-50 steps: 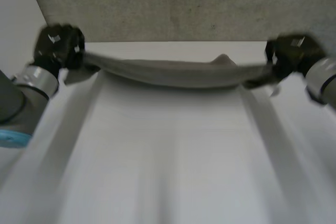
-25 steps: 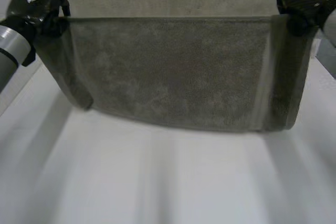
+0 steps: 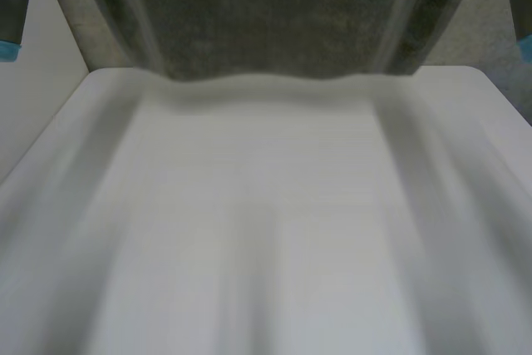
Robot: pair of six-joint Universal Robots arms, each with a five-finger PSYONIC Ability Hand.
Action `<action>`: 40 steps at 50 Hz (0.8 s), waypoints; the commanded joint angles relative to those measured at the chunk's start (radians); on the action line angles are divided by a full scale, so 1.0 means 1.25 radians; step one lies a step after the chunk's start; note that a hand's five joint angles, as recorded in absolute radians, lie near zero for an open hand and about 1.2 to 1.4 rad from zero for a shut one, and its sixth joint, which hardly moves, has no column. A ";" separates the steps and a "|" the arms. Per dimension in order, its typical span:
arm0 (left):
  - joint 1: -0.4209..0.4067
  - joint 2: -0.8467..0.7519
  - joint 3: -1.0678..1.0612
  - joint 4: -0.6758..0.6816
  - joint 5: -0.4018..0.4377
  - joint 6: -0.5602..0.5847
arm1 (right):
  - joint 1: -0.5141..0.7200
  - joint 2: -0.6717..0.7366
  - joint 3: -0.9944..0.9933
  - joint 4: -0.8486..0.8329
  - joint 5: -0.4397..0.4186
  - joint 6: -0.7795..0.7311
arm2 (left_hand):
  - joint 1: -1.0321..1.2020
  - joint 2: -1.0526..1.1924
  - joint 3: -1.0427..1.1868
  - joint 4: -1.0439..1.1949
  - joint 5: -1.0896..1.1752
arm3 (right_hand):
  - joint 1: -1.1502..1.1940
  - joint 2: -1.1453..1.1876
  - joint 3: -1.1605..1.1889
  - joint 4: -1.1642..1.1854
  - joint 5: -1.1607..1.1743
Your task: Fold the towel.
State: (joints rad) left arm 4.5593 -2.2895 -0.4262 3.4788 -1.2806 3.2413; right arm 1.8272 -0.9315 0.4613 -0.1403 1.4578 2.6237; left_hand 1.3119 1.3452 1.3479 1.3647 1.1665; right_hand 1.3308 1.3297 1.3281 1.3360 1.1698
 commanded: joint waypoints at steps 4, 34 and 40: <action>0.011 0.068 -0.308 0.011 0.034 -0.039 | -0.028 -0.072 0.283 -0.003 -0.115 0.030 | 0.067 0.041 0.039 0.025 0.044 | 0.052 0.053 0.055 0.048 0.042; 0.172 0.395 -1.095 0.158 0.273 0.141 | -0.172 -0.446 0.943 0.002 -0.248 0.040 | 0.067 0.041 0.039 0.025 0.044 | 0.052 0.053 0.055 0.048 0.042; 0.184 0.522 -1.134 0.160 0.276 0.062 | -0.199 -0.537 0.945 0.114 -0.257 0.067 | 0.067 0.041 0.039 0.025 0.044 | 0.052 0.053 0.055 0.048 0.042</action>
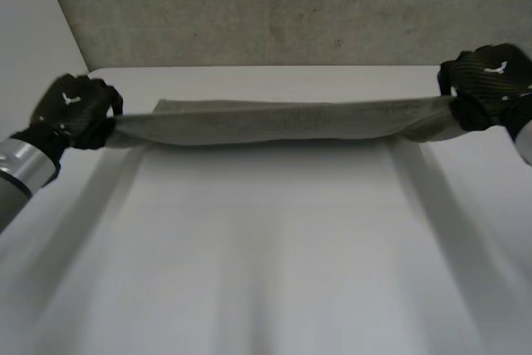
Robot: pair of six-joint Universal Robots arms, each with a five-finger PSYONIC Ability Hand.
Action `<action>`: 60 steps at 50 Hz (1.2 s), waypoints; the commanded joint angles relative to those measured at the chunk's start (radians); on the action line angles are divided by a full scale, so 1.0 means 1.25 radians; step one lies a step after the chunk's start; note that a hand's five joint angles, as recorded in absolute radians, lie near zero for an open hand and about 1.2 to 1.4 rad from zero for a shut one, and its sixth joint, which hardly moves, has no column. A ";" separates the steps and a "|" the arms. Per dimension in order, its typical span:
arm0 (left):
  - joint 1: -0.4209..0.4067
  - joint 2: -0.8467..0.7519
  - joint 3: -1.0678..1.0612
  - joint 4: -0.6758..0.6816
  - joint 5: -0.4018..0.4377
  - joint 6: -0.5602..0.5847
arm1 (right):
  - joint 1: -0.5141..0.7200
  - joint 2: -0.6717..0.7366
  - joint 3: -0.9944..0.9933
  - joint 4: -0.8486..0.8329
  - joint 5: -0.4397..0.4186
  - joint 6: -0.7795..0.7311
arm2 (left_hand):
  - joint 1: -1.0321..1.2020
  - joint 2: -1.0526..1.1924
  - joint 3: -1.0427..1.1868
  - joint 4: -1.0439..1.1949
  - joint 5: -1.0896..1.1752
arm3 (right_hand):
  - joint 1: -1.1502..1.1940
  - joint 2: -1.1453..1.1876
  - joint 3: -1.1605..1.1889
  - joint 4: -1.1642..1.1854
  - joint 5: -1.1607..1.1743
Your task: Fold the towel.
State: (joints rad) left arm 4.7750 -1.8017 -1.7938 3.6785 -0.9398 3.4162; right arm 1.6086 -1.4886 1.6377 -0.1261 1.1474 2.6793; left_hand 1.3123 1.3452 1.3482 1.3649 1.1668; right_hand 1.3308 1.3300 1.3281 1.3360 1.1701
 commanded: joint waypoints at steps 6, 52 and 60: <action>0.015 0.137 -0.030 0.006 0.009 -0.131 | -0.050 -0.085 -0.029 0.140 -0.033 0.016 | 0.067 0.041 0.038 0.025 0.044 | 0.052 0.053 0.055 0.048 0.041; -0.108 -0.606 0.720 -0.158 -0.119 -0.057 | 0.086 0.673 -0.673 0.108 0.188 -0.089 | -0.774 -0.800 -0.803 -0.816 -0.797 | -0.706 -0.705 -0.704 -0.710 -0.717; -0.111 -0.595 0.751 -0.152 -0.176 -0.021 | 0.117 0.660 -0.677 0.107 0.207 -0.085 | -0.895 -0.922 -0.924 -0.938 -0.919 | -0.925 -0.924 -0.923 -0.929 -0.936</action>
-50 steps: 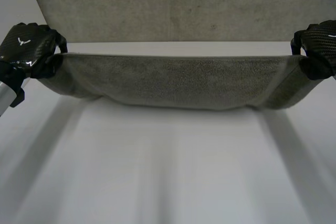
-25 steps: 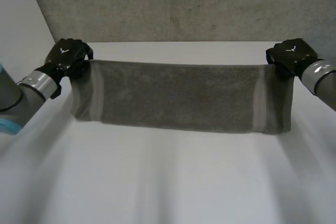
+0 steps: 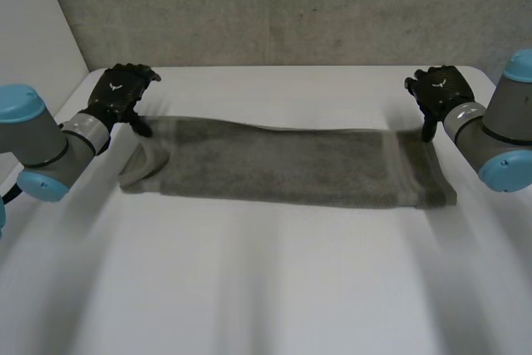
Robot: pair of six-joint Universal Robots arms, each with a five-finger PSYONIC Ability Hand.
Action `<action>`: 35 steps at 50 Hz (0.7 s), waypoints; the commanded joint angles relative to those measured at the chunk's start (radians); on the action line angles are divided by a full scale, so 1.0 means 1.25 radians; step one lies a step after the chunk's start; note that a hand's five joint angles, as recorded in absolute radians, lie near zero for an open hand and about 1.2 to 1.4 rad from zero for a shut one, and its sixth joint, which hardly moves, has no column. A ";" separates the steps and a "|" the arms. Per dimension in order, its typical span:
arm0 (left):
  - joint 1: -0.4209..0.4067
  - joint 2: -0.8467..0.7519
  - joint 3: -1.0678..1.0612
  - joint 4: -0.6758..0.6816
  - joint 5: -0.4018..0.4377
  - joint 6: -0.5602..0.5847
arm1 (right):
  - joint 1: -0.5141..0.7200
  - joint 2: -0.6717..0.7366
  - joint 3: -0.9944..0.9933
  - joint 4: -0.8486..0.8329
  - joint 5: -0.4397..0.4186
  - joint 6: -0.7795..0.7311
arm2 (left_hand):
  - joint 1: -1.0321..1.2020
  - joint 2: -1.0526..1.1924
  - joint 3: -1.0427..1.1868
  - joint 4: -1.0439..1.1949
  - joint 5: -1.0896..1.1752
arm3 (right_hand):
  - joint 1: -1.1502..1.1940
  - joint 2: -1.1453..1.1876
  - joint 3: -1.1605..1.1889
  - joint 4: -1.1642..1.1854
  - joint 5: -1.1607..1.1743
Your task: Fold the towel.
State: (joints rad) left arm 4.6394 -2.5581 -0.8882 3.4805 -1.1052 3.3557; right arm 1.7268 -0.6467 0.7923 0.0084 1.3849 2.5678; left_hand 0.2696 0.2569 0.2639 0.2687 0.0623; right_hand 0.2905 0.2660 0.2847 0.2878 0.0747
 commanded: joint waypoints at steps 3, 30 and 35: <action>-0.005 0.022 0.051 0.005 -0.048 0.025 | 0.026 -0.043 0.008 -0.001 0.025 0.017 | -0.061 -0.051 -0.057 -0.061 -0.035 | -0.093 -0.073 -0.088 -0.091 -0.060; -0.002 0.174 -0.125 -0.087 0.040 -0.045 | 0.020 -0.408 0.487 -0.079 0.024 0.077 | -0.052 -0.042 -0.047 -0.051 -0.026 | -0.093 -0.073 -0.088 -0.091 -0.060; -0.001 0.252 -0.251 -0.105 0.039 -0.047 | 0.018 -0.424 0.553 -0.074 0.021 0.081 | -0.050 -0.039 -0.045 -0.049 -0.023 | -0.093 -0.073 -0.088 -0.091 -0.060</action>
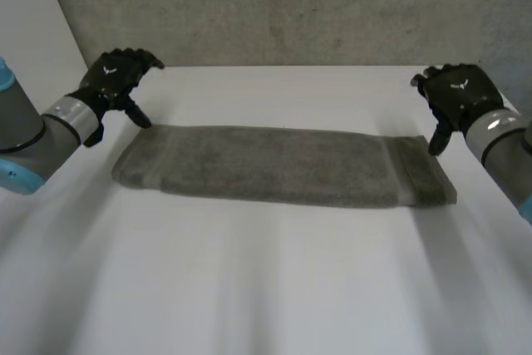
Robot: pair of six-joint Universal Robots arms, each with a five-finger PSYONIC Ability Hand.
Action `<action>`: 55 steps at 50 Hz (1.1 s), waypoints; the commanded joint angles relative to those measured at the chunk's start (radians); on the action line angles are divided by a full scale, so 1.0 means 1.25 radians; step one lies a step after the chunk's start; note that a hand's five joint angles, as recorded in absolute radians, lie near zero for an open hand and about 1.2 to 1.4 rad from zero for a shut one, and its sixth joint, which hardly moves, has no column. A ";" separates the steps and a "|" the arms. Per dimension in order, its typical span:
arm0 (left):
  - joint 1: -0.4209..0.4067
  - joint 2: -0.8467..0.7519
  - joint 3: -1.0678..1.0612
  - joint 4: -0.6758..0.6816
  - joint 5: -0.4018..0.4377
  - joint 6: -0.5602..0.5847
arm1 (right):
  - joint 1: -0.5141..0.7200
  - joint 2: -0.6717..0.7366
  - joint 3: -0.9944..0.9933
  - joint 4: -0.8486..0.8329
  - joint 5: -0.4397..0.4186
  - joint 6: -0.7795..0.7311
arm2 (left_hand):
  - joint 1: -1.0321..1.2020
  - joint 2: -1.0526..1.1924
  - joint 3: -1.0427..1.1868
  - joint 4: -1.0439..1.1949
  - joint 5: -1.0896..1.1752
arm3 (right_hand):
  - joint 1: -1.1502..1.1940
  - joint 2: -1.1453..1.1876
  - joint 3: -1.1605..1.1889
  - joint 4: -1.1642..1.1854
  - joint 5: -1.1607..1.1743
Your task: Fold the towel.
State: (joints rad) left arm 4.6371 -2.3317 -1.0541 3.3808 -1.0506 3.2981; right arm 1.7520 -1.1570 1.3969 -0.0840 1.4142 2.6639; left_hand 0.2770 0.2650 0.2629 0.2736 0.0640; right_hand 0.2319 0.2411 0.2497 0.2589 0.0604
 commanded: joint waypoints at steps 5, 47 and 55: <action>-0.008 0.137 -0.230 -0.023 -0.007 0.004 | -0.022 -0.007 0.105 0.003 -0.001 0.004 | -0.053 -0.044 -0.042 -0.050 -0.022 | -0.046 -0.053 -0.060 -0.068 -0.048; -0.109 0.230 -0.519 0.248 -0.327 -0.011 | -0.147 0.179 0.112 -0.095 -0.076 -0.009 | -0.065 -0.055 -0.054 -0.062 -0.034 | 0.799 0.791 0.784 0.777 0.796; -0.107 0.230 -0.521 0.248 -0.322 -0.011 | -0.185 0.173 0.110 -0.091 -0.074 -0.009 | -0.067 -0.058 -0.056 -0.064 -0.036 | 0.932 0.924 0.917 0.910 0.929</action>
State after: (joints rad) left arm 4.5013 -2.0446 -1.7043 3.6910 -1.4562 3.2842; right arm 1.5522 -0.9325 1.5379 -0.2000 1.3191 2.6528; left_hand 0.2770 0.2566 0.2585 0.2668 0.0627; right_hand 1.3017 1.2967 1.3010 1.3281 1.1488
